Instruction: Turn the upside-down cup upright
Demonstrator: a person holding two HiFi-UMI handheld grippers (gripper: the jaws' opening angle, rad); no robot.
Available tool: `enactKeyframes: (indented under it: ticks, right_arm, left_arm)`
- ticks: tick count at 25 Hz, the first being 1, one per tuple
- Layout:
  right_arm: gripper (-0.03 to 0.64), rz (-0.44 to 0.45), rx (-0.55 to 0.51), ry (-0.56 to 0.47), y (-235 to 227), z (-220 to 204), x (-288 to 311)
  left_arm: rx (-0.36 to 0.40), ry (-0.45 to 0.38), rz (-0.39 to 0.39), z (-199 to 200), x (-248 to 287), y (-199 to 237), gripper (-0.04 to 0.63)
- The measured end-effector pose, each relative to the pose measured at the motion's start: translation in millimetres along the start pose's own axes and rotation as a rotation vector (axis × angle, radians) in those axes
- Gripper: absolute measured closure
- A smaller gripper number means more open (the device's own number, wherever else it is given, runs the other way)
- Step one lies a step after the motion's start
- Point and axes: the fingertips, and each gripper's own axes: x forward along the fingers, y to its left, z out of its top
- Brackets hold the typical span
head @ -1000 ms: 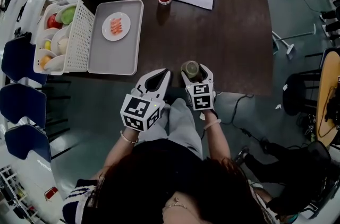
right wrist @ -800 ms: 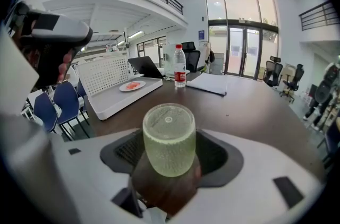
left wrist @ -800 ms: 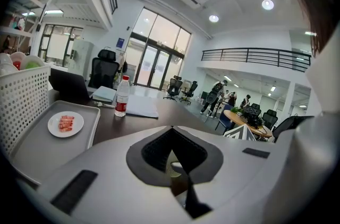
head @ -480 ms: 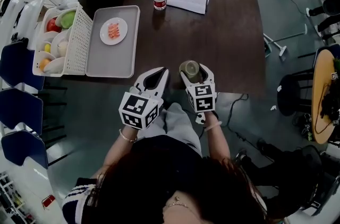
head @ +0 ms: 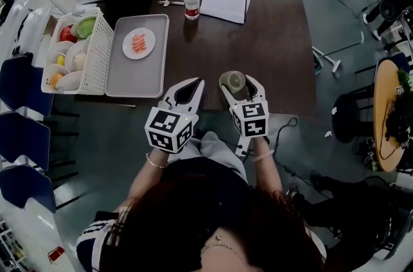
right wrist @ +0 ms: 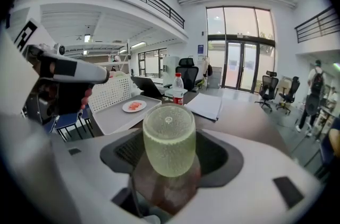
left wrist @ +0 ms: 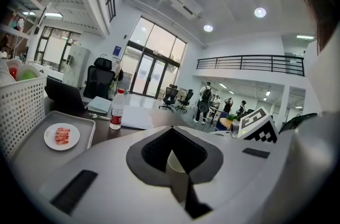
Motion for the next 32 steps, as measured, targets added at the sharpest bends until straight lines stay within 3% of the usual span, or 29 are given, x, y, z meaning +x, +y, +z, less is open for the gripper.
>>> enactKeyframes:
  ticks: [10, 17, 32]
  right_arm:
    - [0.302, -0.019, -0.009, -0.122, 0, 53, -40]
    - [0.301, -0.023, 0.008, -0.154, -4, 62, -52]
    - [0.302, 0.133, 0.3, -0.258, -2, 59, -74]
  left_arm:
    - [0.018, -0.052, -0.015, 19, 0, -3, 0.594]
    - [0.035, -0.069, -0.034, 27, 5, -12, 0.594]
    - [0.027, -0.084, -0.03, 25, 3, -14, 0.594]
